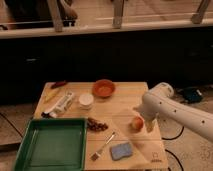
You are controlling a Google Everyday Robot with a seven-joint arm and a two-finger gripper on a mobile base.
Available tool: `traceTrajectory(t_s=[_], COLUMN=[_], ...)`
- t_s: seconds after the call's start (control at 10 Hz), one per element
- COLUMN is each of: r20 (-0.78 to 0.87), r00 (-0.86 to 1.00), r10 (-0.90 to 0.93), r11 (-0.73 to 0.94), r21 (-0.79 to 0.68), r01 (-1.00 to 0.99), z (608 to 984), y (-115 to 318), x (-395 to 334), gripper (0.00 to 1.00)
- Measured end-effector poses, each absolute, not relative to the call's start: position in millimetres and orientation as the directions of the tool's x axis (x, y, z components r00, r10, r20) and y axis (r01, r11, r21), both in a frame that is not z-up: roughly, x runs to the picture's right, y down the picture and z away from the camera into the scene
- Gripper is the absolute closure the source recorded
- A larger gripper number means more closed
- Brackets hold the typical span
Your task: Place apple in paper cup
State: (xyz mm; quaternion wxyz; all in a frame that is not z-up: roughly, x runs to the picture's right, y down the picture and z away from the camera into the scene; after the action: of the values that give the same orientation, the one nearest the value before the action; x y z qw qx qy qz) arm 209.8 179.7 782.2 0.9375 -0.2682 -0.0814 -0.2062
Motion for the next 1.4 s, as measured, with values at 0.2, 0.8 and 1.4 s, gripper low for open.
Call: traceTrajectory(t_s=[0.2, 0.8, 1.4], r20=[0.285, 0.328, 0.372], r00=[0.889, 0.873, 0.866], r10=[-0.359, -0.360, -0.333], r11=[0.760, 0.748, 0.744], r21=[-0.463, -0.458, -0.461], r01=[0.456, 0.480, 0.484], z=[791, 807, 820], y=[186, 199, 208], x=[208, 207, 204], gripper=[0.20, 0.20, 0.20])
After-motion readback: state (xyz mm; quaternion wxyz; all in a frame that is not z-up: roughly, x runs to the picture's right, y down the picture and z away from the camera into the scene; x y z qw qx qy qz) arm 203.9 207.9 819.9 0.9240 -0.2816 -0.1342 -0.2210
